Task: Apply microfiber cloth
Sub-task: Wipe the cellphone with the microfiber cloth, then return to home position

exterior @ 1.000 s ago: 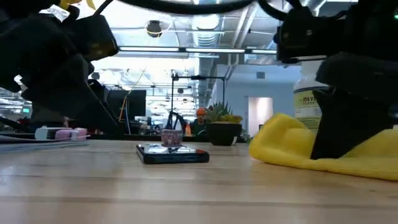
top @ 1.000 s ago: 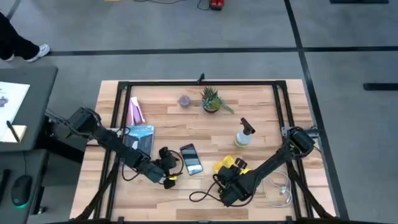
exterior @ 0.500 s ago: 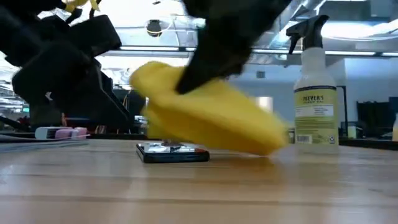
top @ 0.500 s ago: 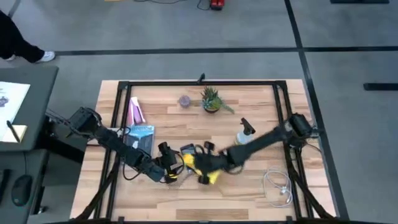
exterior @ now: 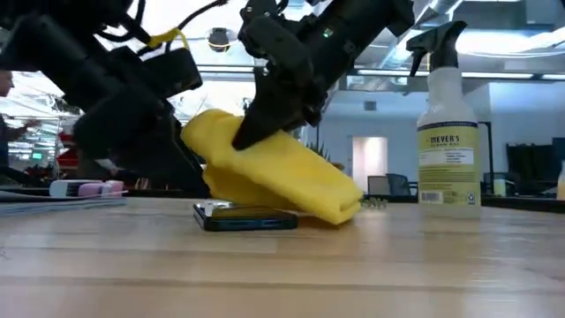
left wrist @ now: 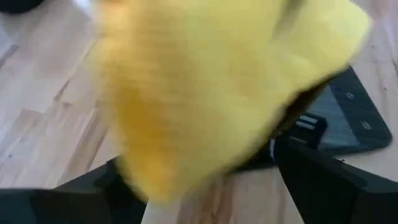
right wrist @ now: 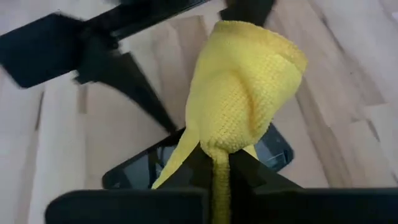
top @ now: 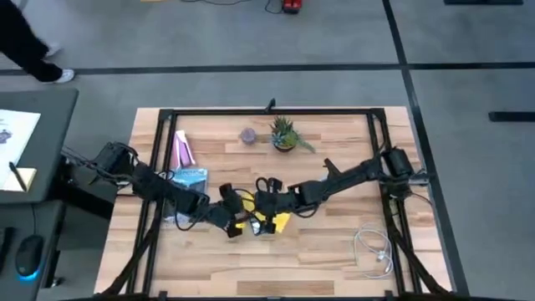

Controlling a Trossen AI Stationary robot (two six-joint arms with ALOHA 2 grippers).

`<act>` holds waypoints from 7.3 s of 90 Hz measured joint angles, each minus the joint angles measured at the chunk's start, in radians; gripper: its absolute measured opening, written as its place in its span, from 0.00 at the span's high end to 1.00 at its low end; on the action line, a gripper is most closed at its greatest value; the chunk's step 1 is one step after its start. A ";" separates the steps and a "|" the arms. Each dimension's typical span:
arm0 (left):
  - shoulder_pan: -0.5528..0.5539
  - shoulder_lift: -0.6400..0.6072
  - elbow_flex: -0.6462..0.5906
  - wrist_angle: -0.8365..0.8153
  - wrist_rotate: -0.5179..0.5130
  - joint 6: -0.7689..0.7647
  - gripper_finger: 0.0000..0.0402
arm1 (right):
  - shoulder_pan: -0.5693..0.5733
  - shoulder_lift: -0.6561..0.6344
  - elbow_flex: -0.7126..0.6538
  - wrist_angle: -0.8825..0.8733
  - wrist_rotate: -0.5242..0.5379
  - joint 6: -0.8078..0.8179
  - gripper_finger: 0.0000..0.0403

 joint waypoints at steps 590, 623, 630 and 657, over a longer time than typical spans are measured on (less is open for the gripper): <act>-0.172 -1.455 -0.307 -0.414 -0.058 -0.020 0.29 | 0.256 -1.610 -1.033 0.160 -0.105 0.318 0.84; 0.052 -1.583 -0.439 -0.304 0.154 0.026 0.29 | -0.100 -1.693 -1.205 0.395 -0.456 0.217 0.93; 0.133 -1.576 -0.461 -0.263 0.227 0.032 0.29 | -0.182 -1.692 -1.206 0.405 -0.524 0.208 0.96; 0.415 -1.569 -0.527 -0.229 0.503 0.048 0.29 | -0.390 -1.692 -1.232 0.464 -0.648 0.185 0.99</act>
